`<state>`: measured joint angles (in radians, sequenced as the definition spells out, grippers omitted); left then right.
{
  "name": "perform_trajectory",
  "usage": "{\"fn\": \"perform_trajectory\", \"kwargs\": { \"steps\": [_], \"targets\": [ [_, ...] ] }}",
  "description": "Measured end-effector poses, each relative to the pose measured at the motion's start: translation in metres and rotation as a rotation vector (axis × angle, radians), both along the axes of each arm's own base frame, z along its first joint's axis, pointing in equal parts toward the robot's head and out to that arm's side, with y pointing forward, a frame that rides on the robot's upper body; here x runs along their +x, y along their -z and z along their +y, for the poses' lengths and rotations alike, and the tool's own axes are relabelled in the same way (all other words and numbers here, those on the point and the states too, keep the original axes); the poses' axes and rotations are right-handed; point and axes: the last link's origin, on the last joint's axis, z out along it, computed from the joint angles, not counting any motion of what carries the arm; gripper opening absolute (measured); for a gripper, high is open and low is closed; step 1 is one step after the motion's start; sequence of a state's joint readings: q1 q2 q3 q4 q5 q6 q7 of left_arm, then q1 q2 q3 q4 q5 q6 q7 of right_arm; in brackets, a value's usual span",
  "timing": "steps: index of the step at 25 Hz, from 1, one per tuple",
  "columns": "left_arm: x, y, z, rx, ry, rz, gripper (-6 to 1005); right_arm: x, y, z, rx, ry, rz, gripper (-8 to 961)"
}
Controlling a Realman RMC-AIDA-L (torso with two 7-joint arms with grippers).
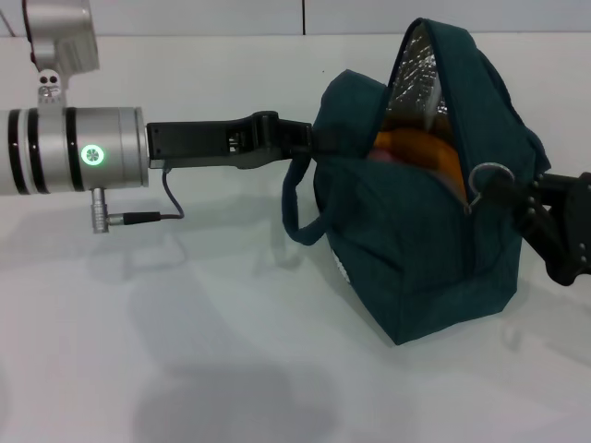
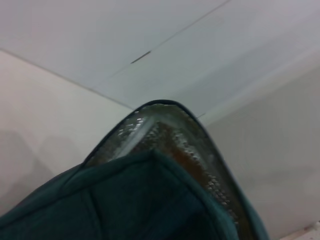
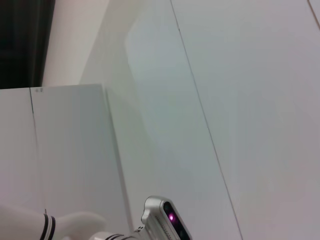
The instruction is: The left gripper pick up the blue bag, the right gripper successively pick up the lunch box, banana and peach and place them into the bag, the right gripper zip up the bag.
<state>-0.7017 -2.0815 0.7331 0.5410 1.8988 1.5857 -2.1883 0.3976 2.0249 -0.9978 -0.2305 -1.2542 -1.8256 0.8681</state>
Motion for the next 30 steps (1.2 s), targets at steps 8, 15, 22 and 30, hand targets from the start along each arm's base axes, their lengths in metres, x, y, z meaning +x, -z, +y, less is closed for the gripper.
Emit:
{"fn": "perform_trajectory", "kwargs": {
  "steps": [8,15,22,30],
  "targets": [
    [-0.004,-0.006,-0.01,0.093,0.053,-0.107,113,-0.005,0.005,0.004,-0.018,-0.005,0.006,7],
    [-0.011,-0.02,-0.033,0.246,0.183,-0.234,154,-0.01,0.004,0.009,-0.013,-0.02,0.009,7],
    [-0.016,-0.027,-0.061,0.328,0.37,-0.295,496,-0.023,-0.001,0.024,0.022,-0.039,0.051,7],
    [-0.028,-0.019,-0.077,0.367,0.406,-0.264,827,-0.048,0.004,0.046,-0.014,-0.071,0.074,7]
  ]
}}
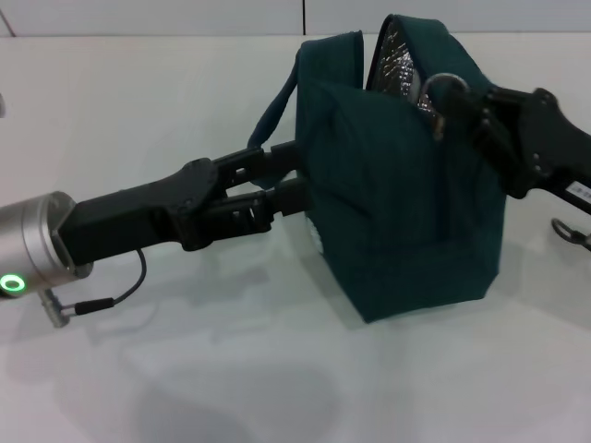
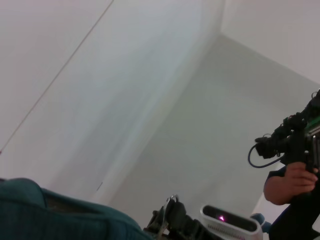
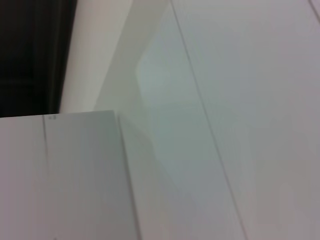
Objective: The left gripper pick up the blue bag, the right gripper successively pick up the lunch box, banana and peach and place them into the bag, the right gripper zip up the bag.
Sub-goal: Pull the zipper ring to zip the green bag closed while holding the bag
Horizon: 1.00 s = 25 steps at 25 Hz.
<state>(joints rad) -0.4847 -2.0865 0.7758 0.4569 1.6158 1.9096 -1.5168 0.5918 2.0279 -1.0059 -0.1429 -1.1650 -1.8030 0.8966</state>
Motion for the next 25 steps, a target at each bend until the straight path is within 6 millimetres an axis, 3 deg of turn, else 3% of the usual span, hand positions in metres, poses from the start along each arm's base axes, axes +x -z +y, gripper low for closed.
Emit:
{"fn": "perform_trajectory", "kwargs": {
  "steps": [4,14,25],
  "targets": [
    [-0.005,0.006,-0.002,0.029,-0.012,0.011,888,-0.012,0.006,0.006,-0.046,-0.04,-0.016,7],
    [-0.025,0.016,0.003,0.193,-0.1,0.086,875,-0.033,0.013,0.019,-0.067,-0.099,-0.057,7],
    [-0.017,0.031,0.019,0.196,-0.106,0.131,860,-0.039,0.014,0.027,-0.057,-0.101,-0.072,7]
  ]
}}
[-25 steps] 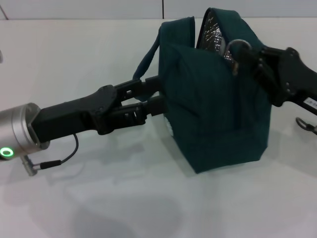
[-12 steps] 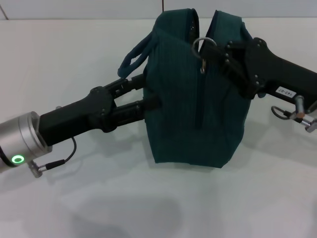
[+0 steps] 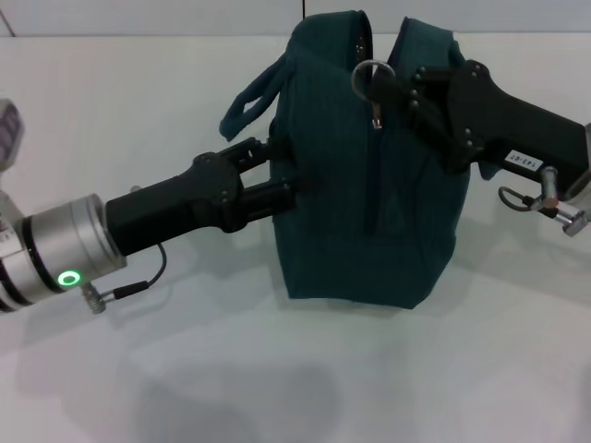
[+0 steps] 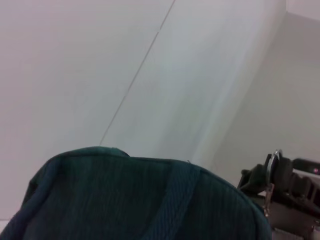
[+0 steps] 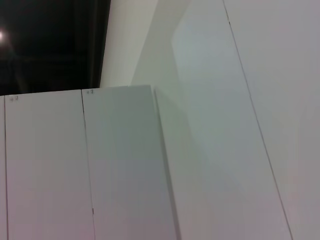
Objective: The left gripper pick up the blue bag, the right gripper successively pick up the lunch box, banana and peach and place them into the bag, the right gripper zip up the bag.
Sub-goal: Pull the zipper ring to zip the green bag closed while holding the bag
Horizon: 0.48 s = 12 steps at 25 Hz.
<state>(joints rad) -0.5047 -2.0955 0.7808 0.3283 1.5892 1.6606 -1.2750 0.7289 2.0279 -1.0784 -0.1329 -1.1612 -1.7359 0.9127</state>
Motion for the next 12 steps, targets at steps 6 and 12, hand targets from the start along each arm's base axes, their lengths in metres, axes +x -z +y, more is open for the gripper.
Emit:
{"fn": "perform_trajectory", "kwargs": {
  "steps": [6,12],
  "targets": [
    [0.0015,0.0051,0.0061,0.023,-0.001,0.028,728,-0.0025,0.0002,0.0015,0.0,-0.006,-0.001,7],
    [0.0025,0.0056,0.0068,0.033,0.014,0.036,524,-0.0026,0.0002,0.0016,0.0,-0.007,-0.001,7]
  ]
}}
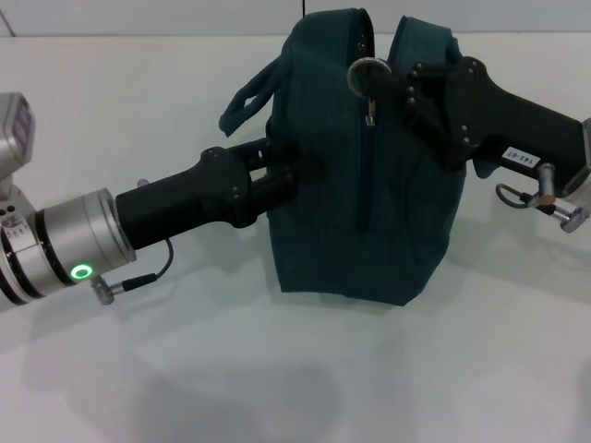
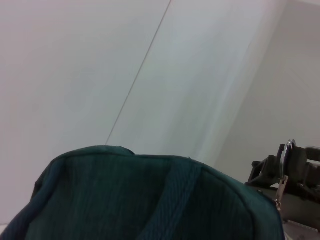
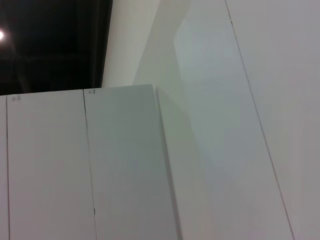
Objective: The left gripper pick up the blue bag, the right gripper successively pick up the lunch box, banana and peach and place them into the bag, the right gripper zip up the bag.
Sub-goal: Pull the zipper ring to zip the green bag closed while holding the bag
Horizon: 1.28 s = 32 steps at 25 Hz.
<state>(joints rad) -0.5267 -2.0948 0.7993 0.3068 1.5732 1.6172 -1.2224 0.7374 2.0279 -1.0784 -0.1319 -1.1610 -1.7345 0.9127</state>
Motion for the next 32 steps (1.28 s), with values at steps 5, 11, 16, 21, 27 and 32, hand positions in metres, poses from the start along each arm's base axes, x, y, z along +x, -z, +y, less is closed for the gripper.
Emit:
{"fn": "perform_trajectory", "kwargs": {
  "steps": [5,11,16,21,27,32],
  "targets": [
    [0.0005,-0.0005,-0.0004,0.003,0.011,0.002,412,0.0003,0.0,-0.0002,0.0,0.001,0.0,7],
    [0.0007,0.0002,-0.0015,-0.005,0.023,0.01,305,0.0009,-0.0005,-0.0007,-0.001,0.003,0.004,7],
    [0.0037,0.0007,-0.0032,-0.018,0.046,0.006,210,0.0012,-0.0022,-0.0002,0.001,0.012,0.016,7],
    [0.0042,0.0017,-0.0049,-0.032,0.062,0.016,172,0.0,-0.0052,0.0019,-0.002,0.025,0.037,7],
    [0.0028,0.0023,-0.0062,-0.036,0.059,0.02,125,-0.0008,-0.0066,0.004,-0.007,0.038,0.047,7],
    [0.0031,0.0057,-0.0097,-0.065,0.083,0.041,103,-0.0013,-0.0086,0.0089,-0.011,0.071,0.061,7]
  ]
}}
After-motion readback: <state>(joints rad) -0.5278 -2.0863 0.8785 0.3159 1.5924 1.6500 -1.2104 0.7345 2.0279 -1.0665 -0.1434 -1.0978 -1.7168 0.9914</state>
